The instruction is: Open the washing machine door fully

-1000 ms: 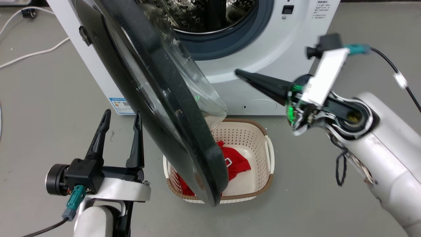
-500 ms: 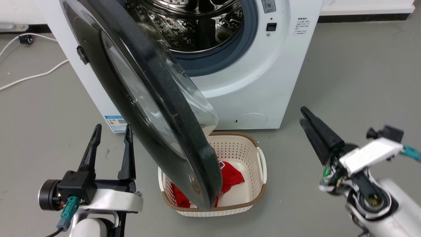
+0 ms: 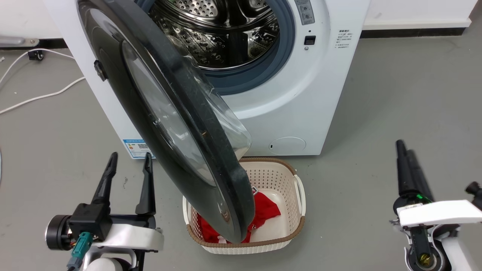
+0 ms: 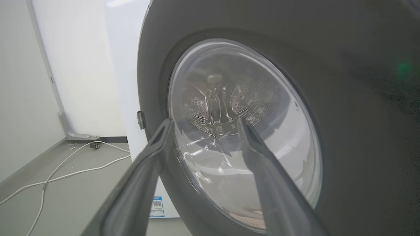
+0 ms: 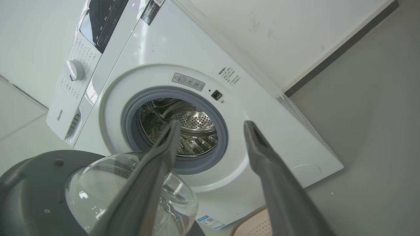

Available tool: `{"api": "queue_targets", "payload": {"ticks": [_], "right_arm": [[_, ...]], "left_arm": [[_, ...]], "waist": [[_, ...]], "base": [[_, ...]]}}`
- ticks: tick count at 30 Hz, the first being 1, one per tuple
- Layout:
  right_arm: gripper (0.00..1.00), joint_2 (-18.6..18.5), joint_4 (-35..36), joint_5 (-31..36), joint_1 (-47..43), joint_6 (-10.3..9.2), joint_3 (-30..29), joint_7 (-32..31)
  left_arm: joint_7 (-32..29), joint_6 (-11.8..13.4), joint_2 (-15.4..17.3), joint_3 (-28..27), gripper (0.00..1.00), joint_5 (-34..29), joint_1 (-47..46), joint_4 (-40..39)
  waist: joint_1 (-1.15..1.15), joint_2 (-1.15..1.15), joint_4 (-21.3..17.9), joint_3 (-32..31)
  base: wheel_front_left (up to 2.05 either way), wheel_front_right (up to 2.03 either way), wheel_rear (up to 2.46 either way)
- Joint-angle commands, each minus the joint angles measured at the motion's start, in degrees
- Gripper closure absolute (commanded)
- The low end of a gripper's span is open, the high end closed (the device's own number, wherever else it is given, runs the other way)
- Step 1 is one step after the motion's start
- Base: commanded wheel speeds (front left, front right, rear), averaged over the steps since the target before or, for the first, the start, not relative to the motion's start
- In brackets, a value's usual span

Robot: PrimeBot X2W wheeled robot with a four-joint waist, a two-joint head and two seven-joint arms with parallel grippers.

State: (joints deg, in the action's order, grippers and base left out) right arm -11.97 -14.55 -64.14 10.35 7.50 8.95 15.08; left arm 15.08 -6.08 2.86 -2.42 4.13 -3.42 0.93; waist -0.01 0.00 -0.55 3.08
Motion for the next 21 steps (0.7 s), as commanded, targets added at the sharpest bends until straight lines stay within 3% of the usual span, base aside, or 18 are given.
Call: {"api": "queue_targets", "payload": {"ticks": [1, 3, 7, 13, 17, 21], "right_arm": [[0.00, 2.03, 1.52, 5.14, -1.11, -0.01, -3.04, 0.08], [0.00, 5.20, 3.94, 13.79, -2.49, -0.02, -7.33, 0.08], [0.00, 8.17, 9.88, 28.93, -3.89, -0.02, -13.31, 0.08], [0.00, 9.06, 17.79, 50.27, -6.23, -0.02, -14.71, 0.05], [0.00, 9.16, 20.33, 57.46, -8.68, -0.02, -13.96, -1.20], [0.00, 9.18, 19.33, 60.44, -10.56, -0.02, -13.05, -1.93]], "left_arm": [[0.13, -0.03, 0.02, 0.00, 0.00, 0.02, 0.54, 0.03], [0.13, -0.02, 0.02, 0.22, 0.00, -0.09, 0.40, -0.01], [0.13, 0.02, 0.04, 0.44, 0.00, -0.29, 0.02, -0.15], [0.13, -0.13, 0.03, 0.29, 0.00, -0.89, -0.41, -0.37], [0.13, -0.21, 0.03, 0.23, 0.00, -1.24, -0.66, -0.53], [0.13, -0.30, 0.03, 0.20, 0.00, -1.50, -0.72, -0.49]], "waist": [[0.01, 0.00, 0.10, -0.03], [0.01, 0.00, 0.23, -0.14], [0.01, 0.00, 0.49, -0.24], [0.01, 0.00, 0.68, -0.36], [0.01, 0.00, 0.80, -0.30], [0.01, 0.00, 0.82, -0.30]], "base": [[0.00, 0.00, 0.00], [0.00, 0.00, 0.00], [0.00, 0.00, 0.00], [0.00, 0.00, 0.00], [0.00, 0.00, 0.00], [0.00, 0.00, 0.00]]}}
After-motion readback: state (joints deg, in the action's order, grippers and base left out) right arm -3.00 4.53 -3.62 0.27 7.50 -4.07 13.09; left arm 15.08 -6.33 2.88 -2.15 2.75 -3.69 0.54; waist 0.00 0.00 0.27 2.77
